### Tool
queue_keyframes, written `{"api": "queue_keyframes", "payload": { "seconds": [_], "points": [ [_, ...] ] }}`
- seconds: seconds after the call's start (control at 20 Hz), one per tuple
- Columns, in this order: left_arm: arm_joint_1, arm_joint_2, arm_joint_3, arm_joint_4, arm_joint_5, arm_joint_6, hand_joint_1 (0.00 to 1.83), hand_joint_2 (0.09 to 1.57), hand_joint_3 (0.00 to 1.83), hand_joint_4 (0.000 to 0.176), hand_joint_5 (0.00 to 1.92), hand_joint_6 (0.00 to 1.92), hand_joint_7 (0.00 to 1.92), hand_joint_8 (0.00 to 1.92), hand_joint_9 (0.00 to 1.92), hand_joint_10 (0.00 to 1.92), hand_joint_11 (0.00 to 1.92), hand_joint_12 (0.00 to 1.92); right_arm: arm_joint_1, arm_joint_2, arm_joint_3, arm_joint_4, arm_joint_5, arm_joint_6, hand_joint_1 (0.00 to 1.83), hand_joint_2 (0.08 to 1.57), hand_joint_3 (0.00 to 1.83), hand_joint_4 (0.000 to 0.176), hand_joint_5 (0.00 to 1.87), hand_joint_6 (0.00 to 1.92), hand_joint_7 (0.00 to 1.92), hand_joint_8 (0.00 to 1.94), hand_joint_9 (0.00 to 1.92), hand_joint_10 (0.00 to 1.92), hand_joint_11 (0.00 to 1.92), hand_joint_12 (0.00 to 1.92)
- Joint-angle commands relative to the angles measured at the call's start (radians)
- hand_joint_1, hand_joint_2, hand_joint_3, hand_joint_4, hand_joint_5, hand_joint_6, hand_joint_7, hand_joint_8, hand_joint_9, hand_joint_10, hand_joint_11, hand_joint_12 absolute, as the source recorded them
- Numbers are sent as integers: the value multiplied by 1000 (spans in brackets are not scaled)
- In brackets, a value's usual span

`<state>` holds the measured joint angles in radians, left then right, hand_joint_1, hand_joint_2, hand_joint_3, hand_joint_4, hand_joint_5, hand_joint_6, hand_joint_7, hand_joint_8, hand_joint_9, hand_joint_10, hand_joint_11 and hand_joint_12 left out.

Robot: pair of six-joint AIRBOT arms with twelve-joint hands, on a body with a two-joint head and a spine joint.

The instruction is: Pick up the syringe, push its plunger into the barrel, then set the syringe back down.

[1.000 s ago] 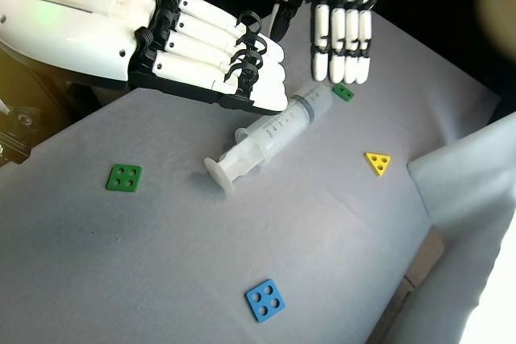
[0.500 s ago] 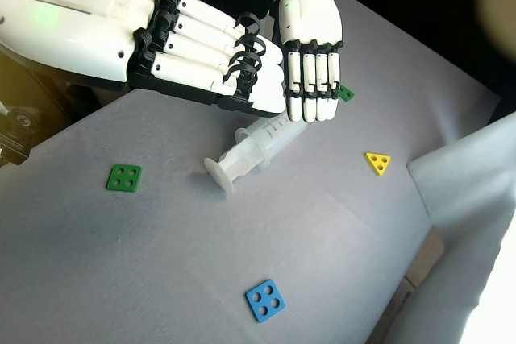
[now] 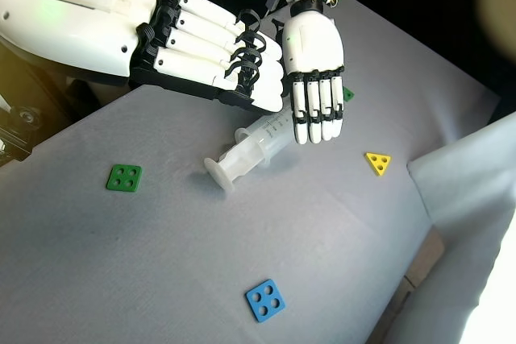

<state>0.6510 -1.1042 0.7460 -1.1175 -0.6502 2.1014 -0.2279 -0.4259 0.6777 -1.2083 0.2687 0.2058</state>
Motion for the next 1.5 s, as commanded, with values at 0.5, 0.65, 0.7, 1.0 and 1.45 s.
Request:
{"api": "queue_keyframes", "payload": {
  "seconds": [0.5,0.65,0.7,1.0,1.45],
  "points": [
    [52,-76,35,-31,-148,13,1218,966,0,0,54,1,58,2,73,2,0,470,14,1,-4,34,-7,2,0,1322,1,0,178,2,163,0,120,3,0,237],
    [54,-99,60,-35,-147,-2,1215,963,0,0,70,4,72,3,84,4,0,495,14,1,-6,34,-7,2,0,1319,0,0,222,7,195,2,148,5,0,331],
    [53,-109,67,-35,-147,-10,1215,963,0,0,70,4,72,3,84,4,0,495,14,1,-7,34,-7,2,0,1319,0,0,222,7,195,2,148,5,0,331],
    [61,-147,76,-26,-147,-46,1222,975,2,0,77,0,85,1,90,1,0,467,13,1,-24,35,-74,8,0,1323,0,0,212,5,191,4,144,2,0,275],
    [104,-163,77,-2,-166,-88,1227,979,1,0,74,2,65,0,70,0,0,463,13,2,-63,35,-305,300,0,1327,1,0,199,3,188,2,144,4,0,272]
  ]
}}
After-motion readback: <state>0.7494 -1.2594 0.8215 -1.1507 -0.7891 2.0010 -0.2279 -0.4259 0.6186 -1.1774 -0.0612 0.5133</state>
